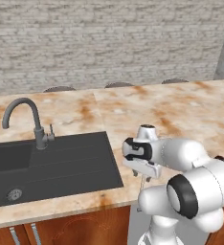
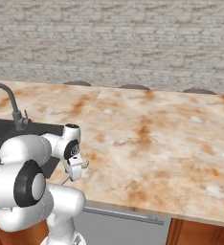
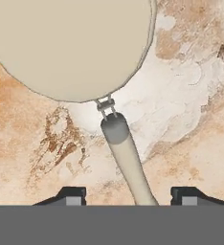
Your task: Grab the spray bottle from the cabinet, then place it next to the cutting board for sanitizing. Then grab the dish brush from the countertop next to the sink and place it next to the cutting board.
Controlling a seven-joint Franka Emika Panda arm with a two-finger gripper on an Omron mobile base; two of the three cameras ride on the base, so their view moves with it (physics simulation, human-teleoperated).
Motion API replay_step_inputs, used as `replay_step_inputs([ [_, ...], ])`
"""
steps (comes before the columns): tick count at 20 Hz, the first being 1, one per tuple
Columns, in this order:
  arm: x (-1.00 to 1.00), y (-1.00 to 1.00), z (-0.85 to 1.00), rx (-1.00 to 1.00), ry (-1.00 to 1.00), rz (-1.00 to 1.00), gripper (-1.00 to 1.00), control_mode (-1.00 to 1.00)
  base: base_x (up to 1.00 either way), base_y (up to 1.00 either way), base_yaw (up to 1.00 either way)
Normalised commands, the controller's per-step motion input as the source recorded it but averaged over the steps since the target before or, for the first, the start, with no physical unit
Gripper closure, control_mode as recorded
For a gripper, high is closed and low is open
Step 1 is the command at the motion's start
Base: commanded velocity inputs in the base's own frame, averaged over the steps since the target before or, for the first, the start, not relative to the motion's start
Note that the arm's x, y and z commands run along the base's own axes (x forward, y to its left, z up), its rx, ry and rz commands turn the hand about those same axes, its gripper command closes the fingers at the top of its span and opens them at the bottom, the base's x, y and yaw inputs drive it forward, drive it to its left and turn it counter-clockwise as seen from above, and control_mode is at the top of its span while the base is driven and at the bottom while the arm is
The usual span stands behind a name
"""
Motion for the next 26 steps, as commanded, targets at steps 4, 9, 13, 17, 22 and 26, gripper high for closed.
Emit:
replay_step_inputs([
  [4, 0.13, 0.15, -0.47, 0.00, -0.01, 0.14, 1.00, -1.00, 0.00, 0.00, 0.00],
  [9, 0.04, 0.16, -0.26, -0.02, 0.00, 0.04, 1.00, -1.00, 0.00, 0.00, 0.00],
  [13, -0.51, -0.01, 0.50, 0.06, -0.04, -0.05, 1.00, -1.00, 0.00, 0.00, 0.00],
  [17, -0.52, 0.00, 1.00, 0.05, 0.00, 0.00, 1.00, -1.00, 0.00, 0.00, 0.00],
  [22, -0.41, -0.02, 1.00, 0.03, -0.21, 0.00, 1.00, -1.00, 0.00, 0.00, 0.00],
  [26, -0.36, 0.00, 1.00, 0.03, -0.39, 0.00, 1.00, -1.00, 0.00, 0.00, 0.00],
])
